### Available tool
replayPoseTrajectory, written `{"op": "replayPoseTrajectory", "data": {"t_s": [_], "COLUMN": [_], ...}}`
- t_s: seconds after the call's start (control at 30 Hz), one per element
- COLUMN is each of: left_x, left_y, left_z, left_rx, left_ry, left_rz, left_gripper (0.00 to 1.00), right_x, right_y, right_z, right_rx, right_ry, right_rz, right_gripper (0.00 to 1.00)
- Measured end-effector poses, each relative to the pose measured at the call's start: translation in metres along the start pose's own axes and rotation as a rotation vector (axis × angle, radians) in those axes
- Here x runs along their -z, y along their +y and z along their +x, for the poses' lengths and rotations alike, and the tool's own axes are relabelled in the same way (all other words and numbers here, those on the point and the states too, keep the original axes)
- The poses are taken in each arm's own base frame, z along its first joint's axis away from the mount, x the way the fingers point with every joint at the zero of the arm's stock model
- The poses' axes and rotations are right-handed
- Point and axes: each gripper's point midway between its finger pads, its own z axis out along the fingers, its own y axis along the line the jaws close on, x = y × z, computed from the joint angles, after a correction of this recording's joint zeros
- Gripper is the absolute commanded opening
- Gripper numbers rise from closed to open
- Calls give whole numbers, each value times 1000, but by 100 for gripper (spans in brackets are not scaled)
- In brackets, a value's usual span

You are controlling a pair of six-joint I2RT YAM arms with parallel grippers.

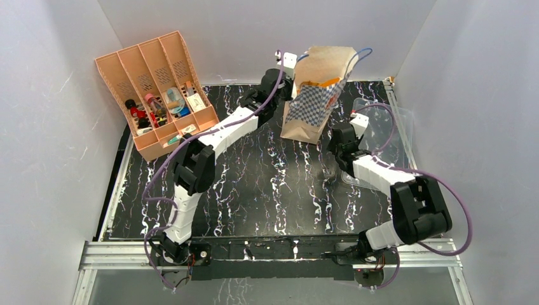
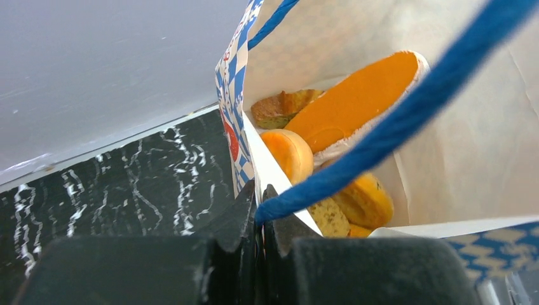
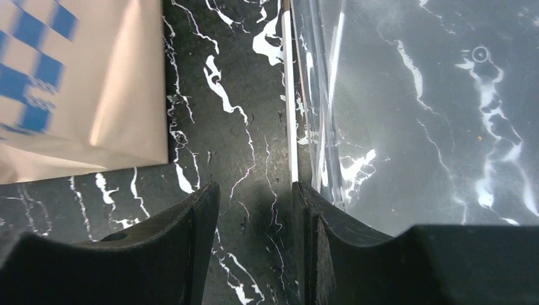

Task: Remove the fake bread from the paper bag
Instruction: Adjust the paper bag at the center of the board, then move the clamp to the center of the board.

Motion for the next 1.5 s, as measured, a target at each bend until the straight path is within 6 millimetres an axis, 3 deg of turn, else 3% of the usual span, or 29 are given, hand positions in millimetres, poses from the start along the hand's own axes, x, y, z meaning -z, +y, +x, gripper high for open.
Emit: {"op": "replayPoseTrajectory", "data": {"t_s": [0.17,0.33,0.57,1.0,1.07,1.17,1.37,1.5], "left_x": [10,18,35,48,51,59,85,101], "left_y": [36,66,87,94,94,92,90,88], "left_z": [0,-2,-6,-9,-9,-10,-14,-22], "left_rx": [11,19,12,-25,-27,-25,-20,-21], "left_ry": [10,16,29,29,25,23,23,12], "left_rz": [-49,-85,-92,-6,7,36,79,96], "left_gripper": [0,0,0,0,0,0,0,0], "right_x": [-15,-22,-29,-44,-44,-46,-48,-43], "right_y": [-1,-3,-5,-13,-14,-15,-4,19], "right_z": [15,18,18,41,44,48,48,54], "right_rx": [32,48,59,105,110,122,147,214], "right_ry": [51,64,68,138,147,158,169,173], "right_rz": [37,72,107,171,177,180,123,35], "right_gripper": [41,41,41,40,34,1,0,0]}}
